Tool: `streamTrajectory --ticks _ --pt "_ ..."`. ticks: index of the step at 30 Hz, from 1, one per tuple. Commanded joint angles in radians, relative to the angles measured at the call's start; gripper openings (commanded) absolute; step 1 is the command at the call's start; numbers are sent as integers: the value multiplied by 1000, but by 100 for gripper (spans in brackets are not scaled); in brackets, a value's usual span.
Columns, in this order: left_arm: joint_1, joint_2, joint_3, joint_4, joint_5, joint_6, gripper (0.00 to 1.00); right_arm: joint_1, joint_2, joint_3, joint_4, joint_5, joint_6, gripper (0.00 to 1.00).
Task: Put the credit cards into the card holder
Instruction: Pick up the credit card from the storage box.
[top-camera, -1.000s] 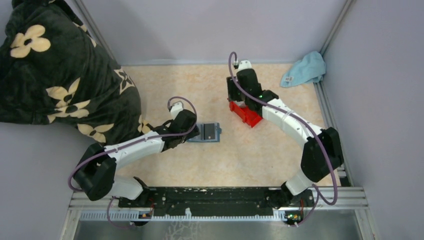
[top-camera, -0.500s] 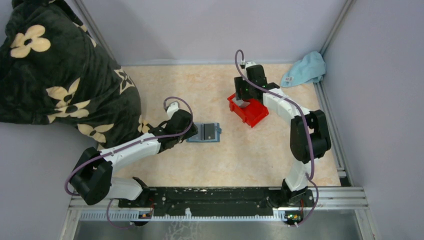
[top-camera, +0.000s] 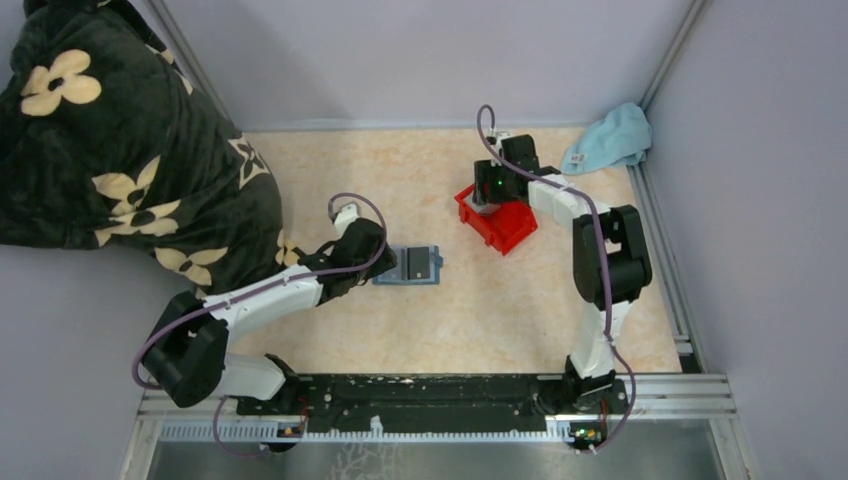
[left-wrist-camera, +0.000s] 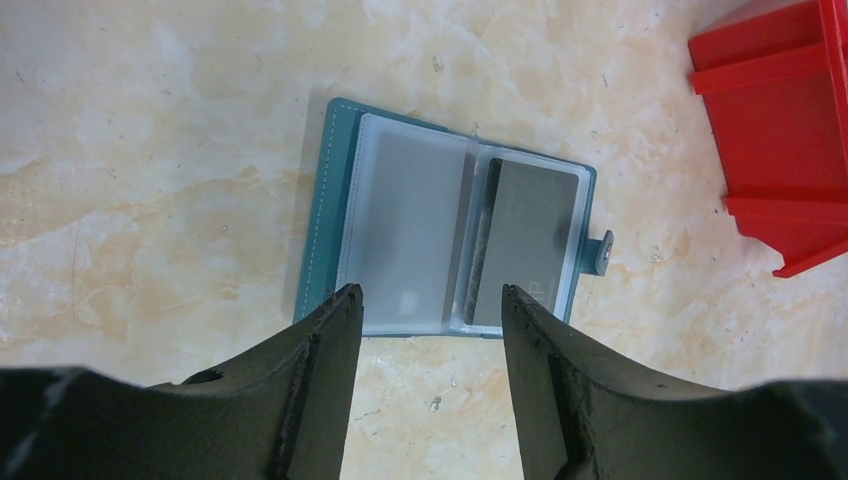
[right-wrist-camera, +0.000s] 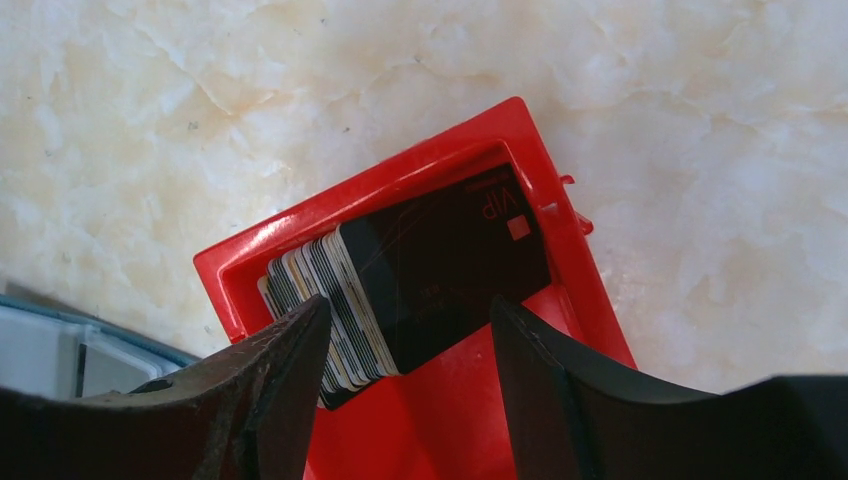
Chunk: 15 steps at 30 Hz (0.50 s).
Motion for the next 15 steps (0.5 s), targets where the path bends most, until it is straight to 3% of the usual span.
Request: streamTrajectory --ticks 1,7,15 --pt "11 8 2 26 9 2 60 -19 28 67 66 -70 18 61" --pt "25 19 2 33 22 6 60 -32 64 77 63 -121 31 59" --pt "34 27 -2 40 41 2 60 -34 73 61 64 -170 51 46"
